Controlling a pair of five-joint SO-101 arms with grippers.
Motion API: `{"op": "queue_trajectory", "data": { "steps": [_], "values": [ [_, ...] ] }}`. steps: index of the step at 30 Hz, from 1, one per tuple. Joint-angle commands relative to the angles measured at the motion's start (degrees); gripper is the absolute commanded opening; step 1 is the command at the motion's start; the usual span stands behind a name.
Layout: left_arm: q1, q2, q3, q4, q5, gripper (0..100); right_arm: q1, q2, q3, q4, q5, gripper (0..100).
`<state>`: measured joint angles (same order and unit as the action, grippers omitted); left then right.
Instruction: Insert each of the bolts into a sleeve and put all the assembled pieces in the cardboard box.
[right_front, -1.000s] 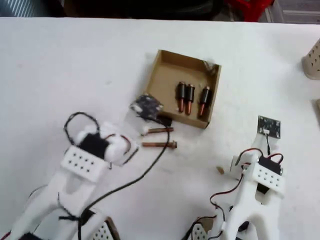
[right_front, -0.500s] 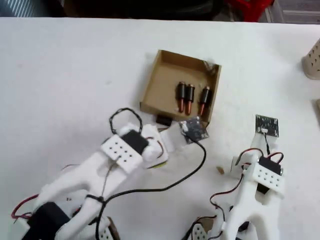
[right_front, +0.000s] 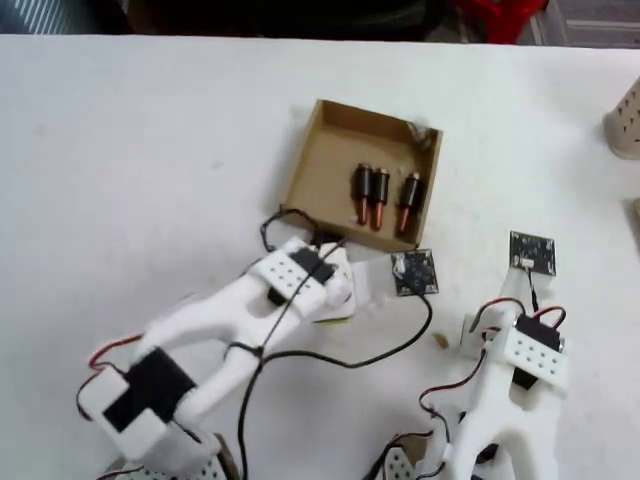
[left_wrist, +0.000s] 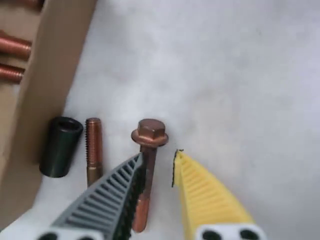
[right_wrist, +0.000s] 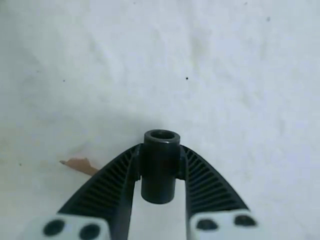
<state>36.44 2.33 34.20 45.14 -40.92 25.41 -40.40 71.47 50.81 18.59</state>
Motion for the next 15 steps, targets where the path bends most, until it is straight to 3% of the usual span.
{"op": "queue_trajectory", "data": {
  "steps": [1, 15],
  "values": [
    [0.4, 2.86, -6.59, 0.7, -0.7, 12, 0.04, -1.45, -0.62, -0.84, 0.88, 1.8],
    [-0.04, 5.05, -7.91, 2.73, -0.97, 12, 0.04, -1.45, -0.53, -0.84, 0.88, 1.8]
  ]
}}
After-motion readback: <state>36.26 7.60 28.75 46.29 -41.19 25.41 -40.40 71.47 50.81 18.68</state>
